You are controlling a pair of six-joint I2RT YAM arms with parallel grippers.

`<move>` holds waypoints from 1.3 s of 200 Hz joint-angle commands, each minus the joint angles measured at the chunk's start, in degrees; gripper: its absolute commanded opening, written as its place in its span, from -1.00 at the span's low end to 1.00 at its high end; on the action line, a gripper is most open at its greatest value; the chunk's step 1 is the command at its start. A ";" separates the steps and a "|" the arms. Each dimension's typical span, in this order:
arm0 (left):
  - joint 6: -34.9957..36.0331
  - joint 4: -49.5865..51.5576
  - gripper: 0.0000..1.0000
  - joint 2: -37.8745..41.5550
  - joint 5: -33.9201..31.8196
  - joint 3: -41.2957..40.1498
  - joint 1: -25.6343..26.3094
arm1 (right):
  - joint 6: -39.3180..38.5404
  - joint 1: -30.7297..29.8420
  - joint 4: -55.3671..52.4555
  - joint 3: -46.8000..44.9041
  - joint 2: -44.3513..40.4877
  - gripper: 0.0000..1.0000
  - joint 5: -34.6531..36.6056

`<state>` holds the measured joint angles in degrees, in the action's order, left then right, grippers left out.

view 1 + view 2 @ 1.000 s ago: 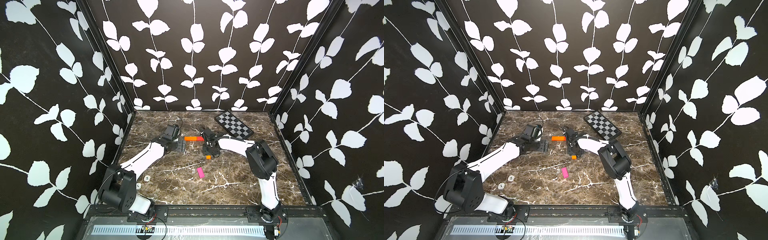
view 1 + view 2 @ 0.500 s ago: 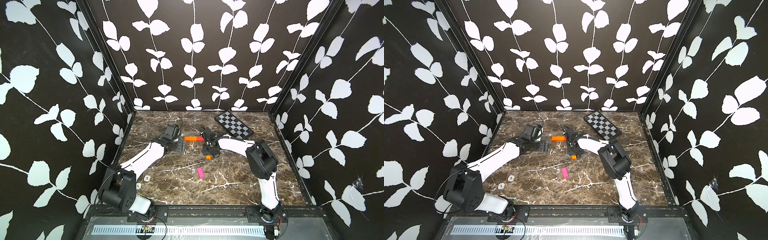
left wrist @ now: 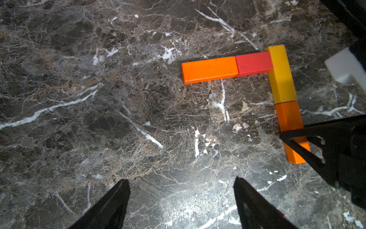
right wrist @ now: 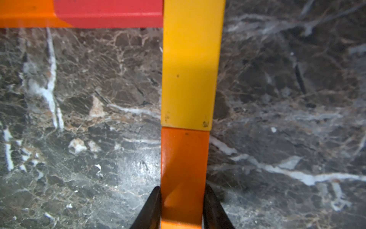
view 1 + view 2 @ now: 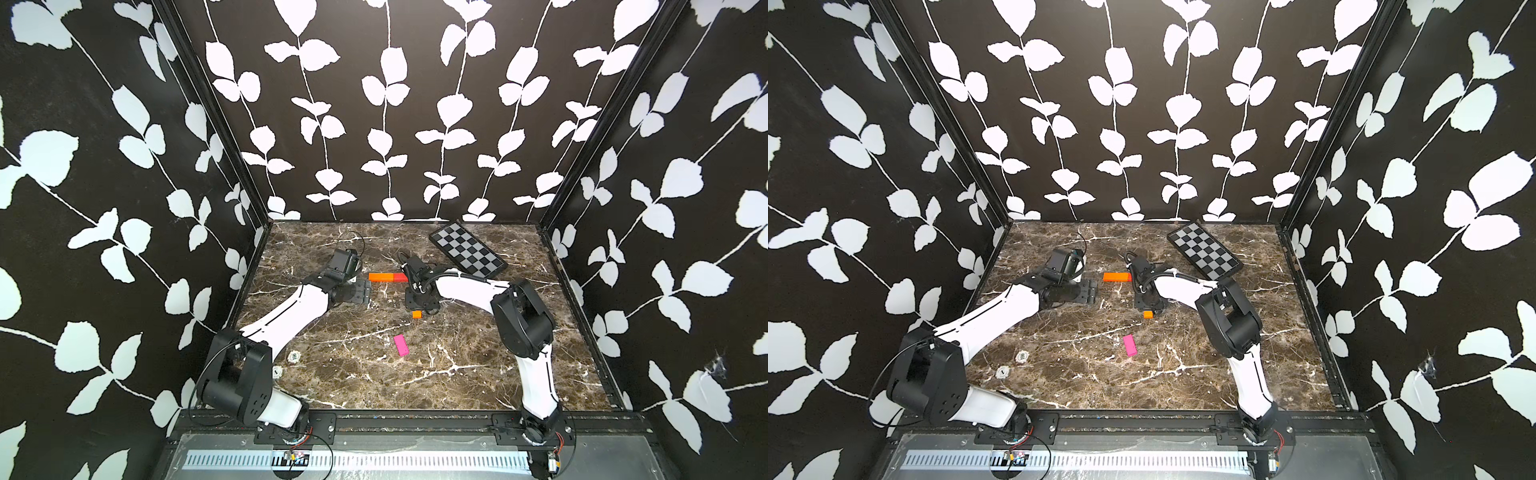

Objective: Assemble the number 7 with building blocks
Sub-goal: Assemble the building block at the center of the board.

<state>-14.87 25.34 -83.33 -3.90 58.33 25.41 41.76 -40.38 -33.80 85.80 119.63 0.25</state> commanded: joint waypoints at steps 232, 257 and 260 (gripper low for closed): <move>0.82 -0.03 0.70 0.54 -0.41 -0.30 -0.09 | 0.34 1.20 -3.16 -0.81 4.38 -0.22 1.66; 0.88 -0.03 0.70 0.52 -0.47 -0.32 -0.06 | 0.48 1.23 -2.69 -1.14 3.86 -0.15 1.34; 0.90 -0.04 0.70 0.54 -0.42 -0.32 -0.01 | 0.47 1.22 -2.55 -1.20 3.81 -0.15 1.25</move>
<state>-14.70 25.34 -83.33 -3.92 58.33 25.41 41.76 -40.05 -33.32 86.17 119.96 1.08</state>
